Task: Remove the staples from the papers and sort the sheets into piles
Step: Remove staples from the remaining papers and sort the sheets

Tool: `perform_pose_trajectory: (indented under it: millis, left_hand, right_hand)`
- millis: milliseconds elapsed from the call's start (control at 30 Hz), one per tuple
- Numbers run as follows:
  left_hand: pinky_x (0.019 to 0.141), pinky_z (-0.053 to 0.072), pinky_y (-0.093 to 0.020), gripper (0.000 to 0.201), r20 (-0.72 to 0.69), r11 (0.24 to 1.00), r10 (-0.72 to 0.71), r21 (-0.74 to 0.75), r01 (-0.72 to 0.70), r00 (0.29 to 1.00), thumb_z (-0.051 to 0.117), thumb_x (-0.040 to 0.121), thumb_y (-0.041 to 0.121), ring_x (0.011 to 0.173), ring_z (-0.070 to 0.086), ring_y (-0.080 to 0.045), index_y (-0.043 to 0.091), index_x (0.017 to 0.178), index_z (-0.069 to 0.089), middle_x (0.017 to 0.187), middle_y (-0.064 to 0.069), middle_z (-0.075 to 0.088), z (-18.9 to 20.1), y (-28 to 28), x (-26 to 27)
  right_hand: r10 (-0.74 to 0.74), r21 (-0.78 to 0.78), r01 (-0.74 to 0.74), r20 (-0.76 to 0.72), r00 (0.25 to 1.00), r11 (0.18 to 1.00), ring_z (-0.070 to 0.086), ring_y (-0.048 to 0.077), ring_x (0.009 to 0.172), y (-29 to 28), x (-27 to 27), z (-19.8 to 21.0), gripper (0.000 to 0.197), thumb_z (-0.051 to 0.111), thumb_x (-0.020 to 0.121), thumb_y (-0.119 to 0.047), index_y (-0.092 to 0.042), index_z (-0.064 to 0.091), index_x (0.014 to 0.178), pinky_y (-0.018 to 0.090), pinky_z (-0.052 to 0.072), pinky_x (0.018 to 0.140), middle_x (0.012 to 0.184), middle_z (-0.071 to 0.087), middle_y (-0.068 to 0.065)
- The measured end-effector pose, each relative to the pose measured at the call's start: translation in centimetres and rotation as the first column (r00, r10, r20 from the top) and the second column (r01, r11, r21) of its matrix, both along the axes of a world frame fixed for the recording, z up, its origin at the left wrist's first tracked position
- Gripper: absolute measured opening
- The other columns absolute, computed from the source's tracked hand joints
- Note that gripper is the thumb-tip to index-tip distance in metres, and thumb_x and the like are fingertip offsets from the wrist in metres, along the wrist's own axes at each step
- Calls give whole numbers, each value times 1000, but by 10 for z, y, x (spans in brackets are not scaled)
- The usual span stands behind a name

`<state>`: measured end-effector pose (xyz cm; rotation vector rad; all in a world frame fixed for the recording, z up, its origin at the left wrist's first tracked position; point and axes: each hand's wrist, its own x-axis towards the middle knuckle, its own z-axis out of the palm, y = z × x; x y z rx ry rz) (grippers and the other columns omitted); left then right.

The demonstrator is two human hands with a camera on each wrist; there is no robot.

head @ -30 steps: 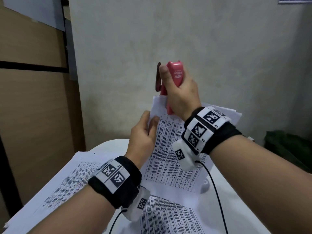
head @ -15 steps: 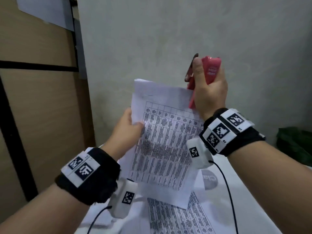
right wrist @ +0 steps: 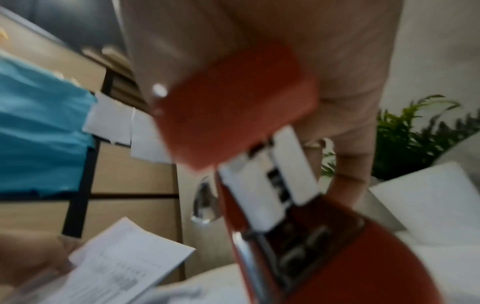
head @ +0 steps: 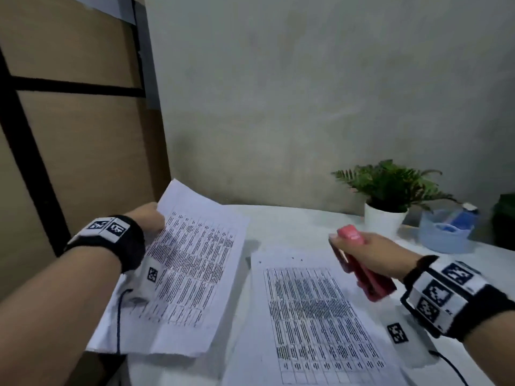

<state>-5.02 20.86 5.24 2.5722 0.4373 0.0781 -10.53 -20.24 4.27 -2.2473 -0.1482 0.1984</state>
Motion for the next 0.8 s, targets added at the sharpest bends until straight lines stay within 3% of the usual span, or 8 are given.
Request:
perform_pose_trajectory:
  millis: [133, 233, 300, 400, 500, 567, 633, 800]
  left_hand:
    - [77, 46, -29, 22, -116, 991, 49, 126, -35, 992, 53, 87, 8, 94, 61, -29, 1, 105, 62, 111, -17, 66, -37, 22, 25]
    - [99, 42, -39, 55, -37, 984, 138, 120, -133, 990, 57, 84, 8, 120, 49, -37, 5, 135, 39, 134, -20, 48, -43, 14, 35]
    - [103, 40, -40, 61, 31, 983, 87, 158, -91, 996, 62, 84, 16, 124, 46, -38, 9, 139, 36, 137, -20, 44, -35, -6, 37]
    - [90, 44, -28, 43, -76, 957, -160, 231, 173, 984, 61, 89, 28, 112, 56, -28, 7, 126, 53, 125, -14, 58, -21, -53, 27]
    - [62, 45, -17, 45, -405, 833, -332, 297, 466, 852, 49, 94, 43, 85, 63, -18, 5, 113, 63, 104, -3, 69, -15, -103, -1]
    - [70, 43, -23, 60, -555, 774, -292, 342, 534, 779, 43, 90, 61, 86, 62, -18, 10, 117, 60, 99, 1, 67, -19, -120, -21]
    - [79, 38, -29, 69, -557, 732, -269, 412, 543, 786, 46, 84, 69, 87, 56, -19, 13, 124, 52, 92, 3, 59, -24, -126, -38]
    - [73, 43, -29, 62, -587, 734, -243, 409, 542, 772, 64, 79, 52, 61, 51, -11, 18, 126, 41, 66, 7, 50, -32, -125, -65]
  right_hand:
    - [61, -130, -78, -131, 990, 988, 56, 15, 49, -6, 11, -36, 48, 49, 80, -64, -17, 54, 72, 27, 50, 56, 64, 63, 0]
    - [54, -248, -108, -215, 975, 963, 62, 13, 52, -8, 16, -44, 47, 48, 79, -68, -22, 55, 76, 27, 54, 62, 63, 67, -2]
    - [40, -302, -126, -273, 961, 945, 61, 7, 47, -10, 17, -43, 47, 47, 81, -67, -21, 57, 74, 22, 51, 57, 60, 66, -3]
    - [29, -218, -118, -371, 928, 969, 61, 12, 47, -15, 16, -43, 48, 51, 85, -59, -12, 60, 79, 21, 49, 52, 64, 67, 2]
    - [38, -216, -135, -403, 914, 967, 59, 13, 53, -24, 10, -45, 49, 51, 85, -57, -10, 63, 84, 20, 50, 56, 70, 65, 4]
    - [-11, -307, -112, -374, 927, 945, 60, 12, 51, -31, 7, -47, 49, 51, 83, -60, -12, 61, 82, 21, 50, 58, 67, 65, 1]
    - [-42, -356, -88, -343, 939, 930, 62, 15, 54, -38, 6, -50, 53, 52, 79, -65, -13, 60, 83, 23, 52, 61, 69, 68, 1]
    - [-24, -366, -111, -343, 939, 924, 66, 13, 59, -38, -1, -51, 51, 52, 78, -67, -17, 62, 87, 25, 53, 67, 74, 70, 0]
